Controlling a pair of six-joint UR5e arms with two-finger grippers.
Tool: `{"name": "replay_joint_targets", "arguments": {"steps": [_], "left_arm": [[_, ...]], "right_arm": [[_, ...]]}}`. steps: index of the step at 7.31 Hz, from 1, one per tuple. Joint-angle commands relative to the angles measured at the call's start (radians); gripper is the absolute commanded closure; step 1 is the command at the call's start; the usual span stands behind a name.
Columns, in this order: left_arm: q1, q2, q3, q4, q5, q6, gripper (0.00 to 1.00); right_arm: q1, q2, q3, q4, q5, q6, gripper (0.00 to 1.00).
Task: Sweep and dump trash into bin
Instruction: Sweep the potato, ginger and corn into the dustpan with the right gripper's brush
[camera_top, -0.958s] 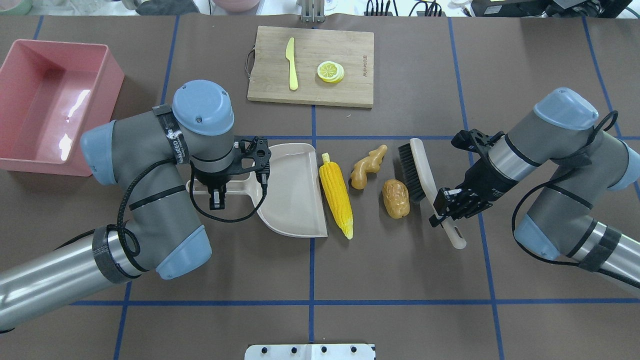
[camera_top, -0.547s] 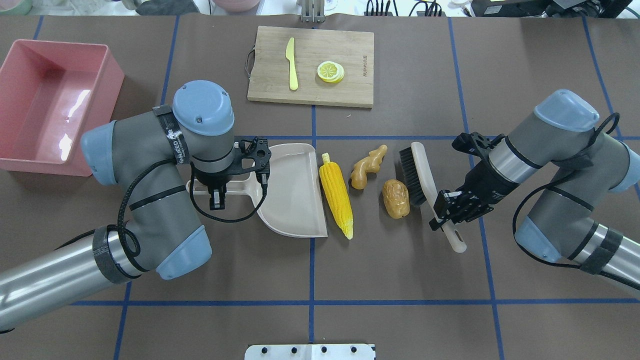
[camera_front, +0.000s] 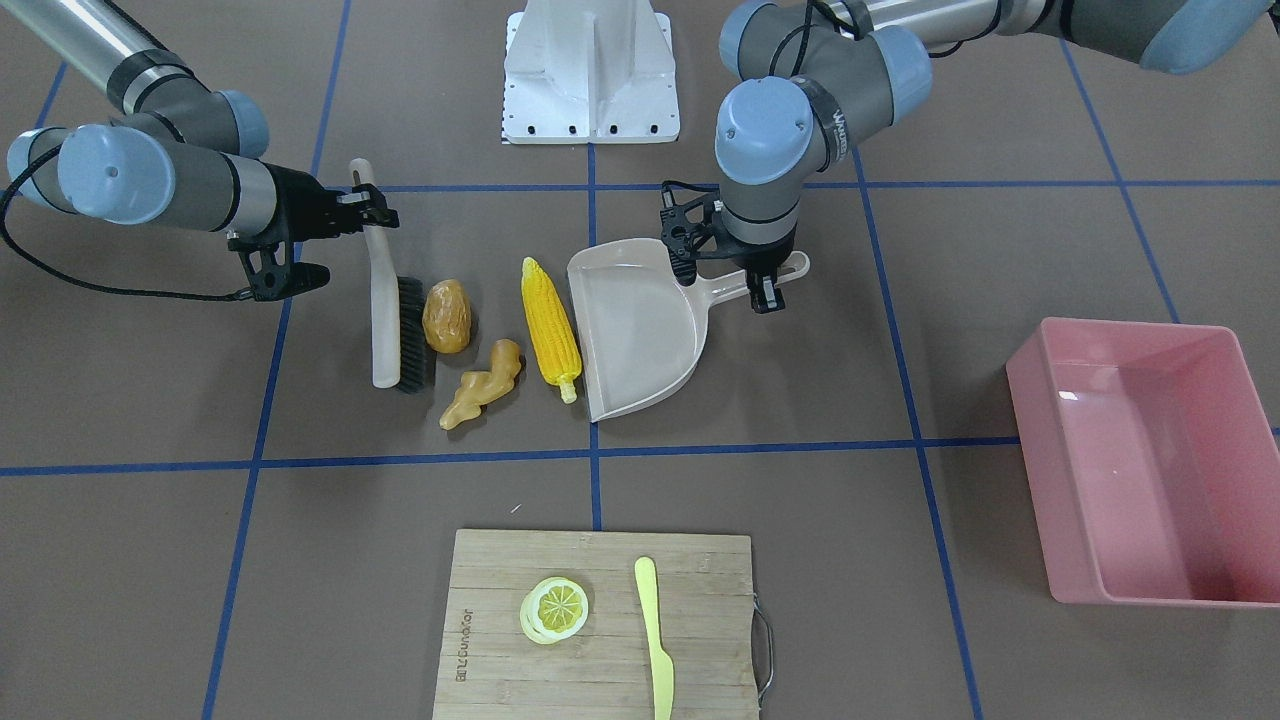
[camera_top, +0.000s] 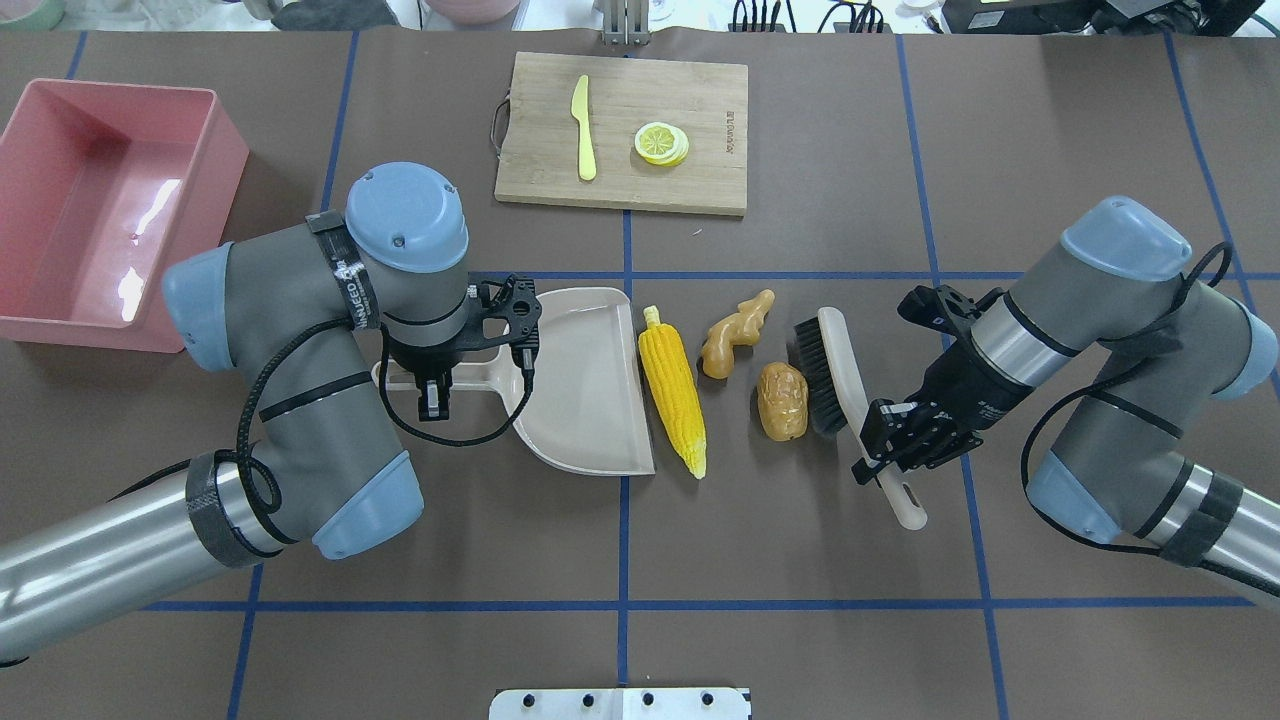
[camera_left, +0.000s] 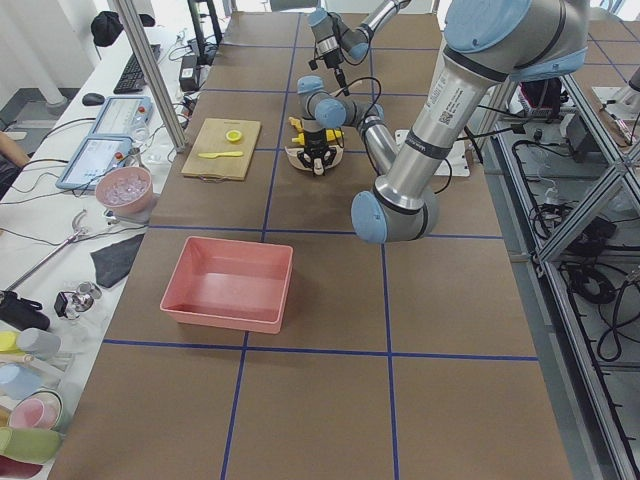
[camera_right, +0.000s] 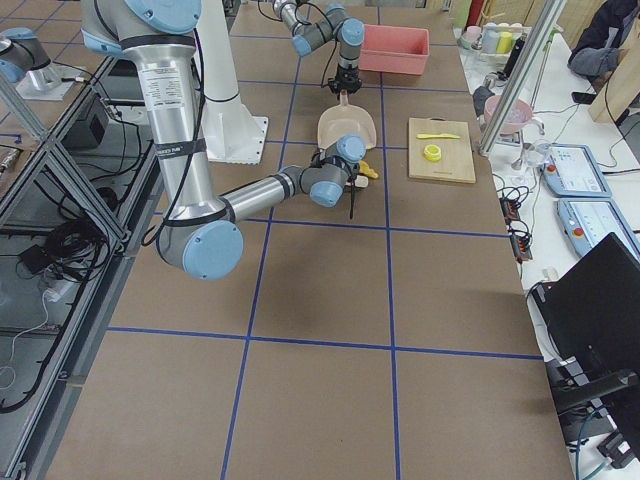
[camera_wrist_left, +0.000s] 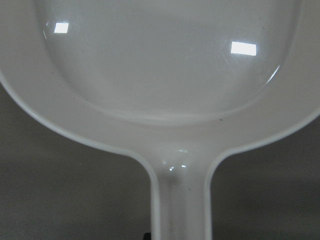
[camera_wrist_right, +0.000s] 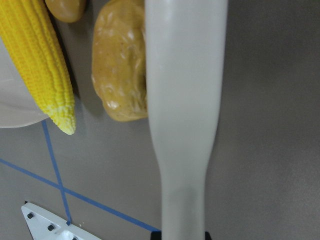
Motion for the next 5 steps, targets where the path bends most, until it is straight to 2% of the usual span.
{"name": "replay_joint_targets", "arguments": {"steps": [1,5], "left_arm": [[-0.001,0.000,0.000,0.000,0.000,0.001,1.00],[-0.001,0.000,0.000,0.000,0.000,0.003,1.00]], "right_arm": [[-0.044,0.002,-0.027,0.070,-0.032,0.040,1.00],[-0.074,0.117,-0.053,0.068,-0.058,0.142,1.00]]}}
